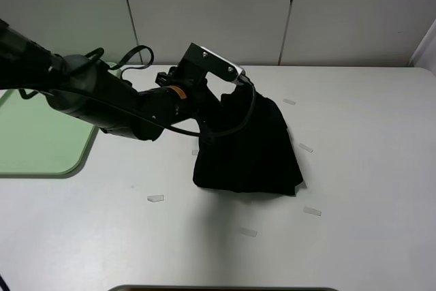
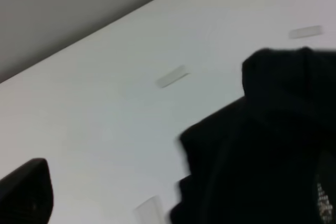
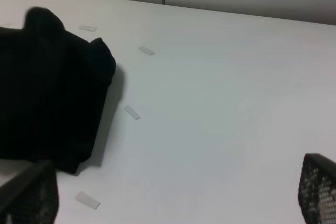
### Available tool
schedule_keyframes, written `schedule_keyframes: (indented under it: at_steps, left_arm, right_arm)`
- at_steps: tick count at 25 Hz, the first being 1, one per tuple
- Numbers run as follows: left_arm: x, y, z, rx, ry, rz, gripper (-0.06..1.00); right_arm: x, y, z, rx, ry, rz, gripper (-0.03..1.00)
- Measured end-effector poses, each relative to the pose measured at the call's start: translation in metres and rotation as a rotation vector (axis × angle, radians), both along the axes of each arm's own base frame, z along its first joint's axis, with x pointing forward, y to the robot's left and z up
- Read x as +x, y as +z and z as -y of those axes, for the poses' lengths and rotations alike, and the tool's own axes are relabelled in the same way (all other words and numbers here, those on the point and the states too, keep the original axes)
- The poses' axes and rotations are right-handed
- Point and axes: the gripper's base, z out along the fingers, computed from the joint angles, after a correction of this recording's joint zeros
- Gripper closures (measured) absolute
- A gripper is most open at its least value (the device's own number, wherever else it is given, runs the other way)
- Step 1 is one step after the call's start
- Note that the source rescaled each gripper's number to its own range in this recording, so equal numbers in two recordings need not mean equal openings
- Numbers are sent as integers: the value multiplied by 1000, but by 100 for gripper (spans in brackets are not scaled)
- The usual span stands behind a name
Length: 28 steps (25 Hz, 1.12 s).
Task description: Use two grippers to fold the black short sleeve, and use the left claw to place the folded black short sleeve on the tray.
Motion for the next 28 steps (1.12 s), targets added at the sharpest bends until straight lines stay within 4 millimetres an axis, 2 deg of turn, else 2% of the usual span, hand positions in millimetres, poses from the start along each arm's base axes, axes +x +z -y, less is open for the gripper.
schedule_keyframes:
  at_steps: [6,19,25,28]
  left_arm:
    - [-2,-1,23,-92,-1,-1,-6]
    - [-5,-31,52,-196,-79,-28,-6]
    - [-4,-22,55,-264,-95,15,-6]
    - [-4,-4,55,-296,-98,45,-6]
  right_arm:
    - [0,0,0,0,0,0,-3]
    - [0,0,0,1,1,0,-3]
    - [0,0,0,1,1,0,-3]
    - [0,0,0,1,1,0,-3]
